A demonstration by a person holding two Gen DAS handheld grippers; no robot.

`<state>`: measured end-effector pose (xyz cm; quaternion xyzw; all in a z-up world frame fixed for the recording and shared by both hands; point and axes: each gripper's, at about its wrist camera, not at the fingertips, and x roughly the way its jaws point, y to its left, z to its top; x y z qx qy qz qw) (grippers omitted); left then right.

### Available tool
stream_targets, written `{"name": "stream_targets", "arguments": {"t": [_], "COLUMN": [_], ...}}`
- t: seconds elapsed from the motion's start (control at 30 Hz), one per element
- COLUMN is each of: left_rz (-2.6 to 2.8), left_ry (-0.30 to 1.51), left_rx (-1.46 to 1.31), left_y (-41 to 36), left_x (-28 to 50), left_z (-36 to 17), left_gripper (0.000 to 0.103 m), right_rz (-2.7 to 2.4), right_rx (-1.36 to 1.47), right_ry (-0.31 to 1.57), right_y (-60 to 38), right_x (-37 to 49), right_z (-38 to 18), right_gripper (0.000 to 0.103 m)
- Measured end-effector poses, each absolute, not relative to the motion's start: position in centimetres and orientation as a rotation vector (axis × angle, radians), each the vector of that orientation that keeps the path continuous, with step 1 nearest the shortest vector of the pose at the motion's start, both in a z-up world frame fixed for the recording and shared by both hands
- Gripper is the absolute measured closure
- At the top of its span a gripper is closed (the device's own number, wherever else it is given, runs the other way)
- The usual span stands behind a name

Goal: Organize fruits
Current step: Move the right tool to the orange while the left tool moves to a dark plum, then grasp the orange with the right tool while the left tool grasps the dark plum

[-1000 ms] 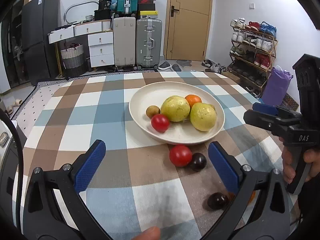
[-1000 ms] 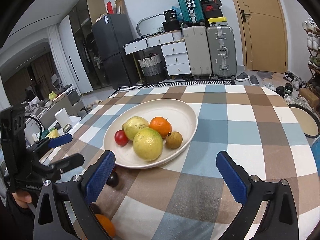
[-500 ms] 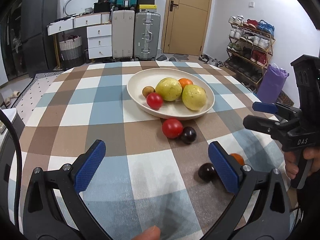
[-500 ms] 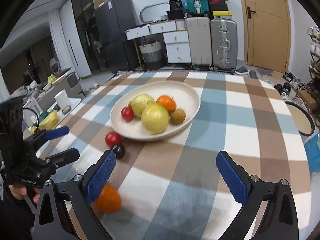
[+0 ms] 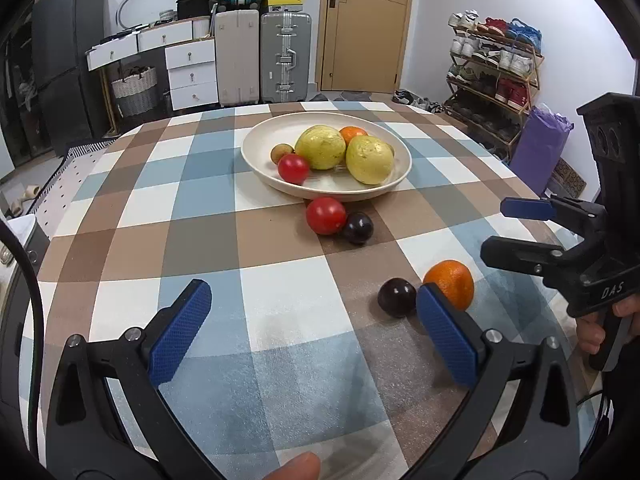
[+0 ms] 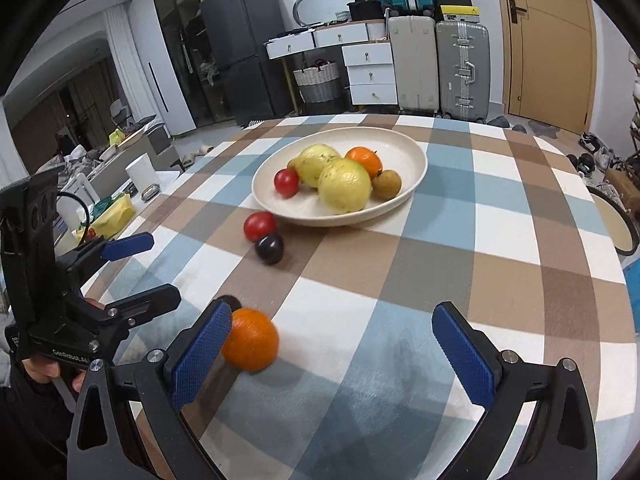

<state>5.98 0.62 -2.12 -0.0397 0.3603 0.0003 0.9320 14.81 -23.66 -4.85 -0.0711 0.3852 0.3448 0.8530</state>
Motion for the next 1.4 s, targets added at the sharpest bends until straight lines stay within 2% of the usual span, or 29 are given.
{"name": "stream_targets", "arguments": {"t": [0.87, 1.0, 1.17, 1.3, 1.4], "left_rz": [-0.009, -0.011, -0.006, -0.006, -0.006], "left_ry": [0.791, 0.792, 0.801, 0.802, 0.805], "left_rx": [-0.200, -0.203, -0.200, -0.204, -0.208], "left_y": [2.5, 2.6, 2.6, 2.5, 2.5], "left_x": [6.2, 6.2, 6.3, 6.3, 6.3], "left_z": [-3.4, -3.5, -3.6, -3.6, -3.6], "left_gripper": [0.001, 0.001, 0.001, 0.001, 0.001], "right_rz": [0.806, 0.803, 0.803, 0.818, 0.837], "right_rx": [-0.297, -0.332, -0.344, -0.335, -0.327], "right_ry": [0.896, 0.896, 0.897, 0.893, 0.897], "right_y": [-19.5, -18.7, -18.4, -18.2, -18.3], "right_x": [12.4, 12.4, 12.5, 12.6, 12.5], "right_z": [-7.4, -7.7, -7.9, -7.8, -7.7], "right_gripper": [0.002, 0.007, 0.018, 0.032, 0.038]}}
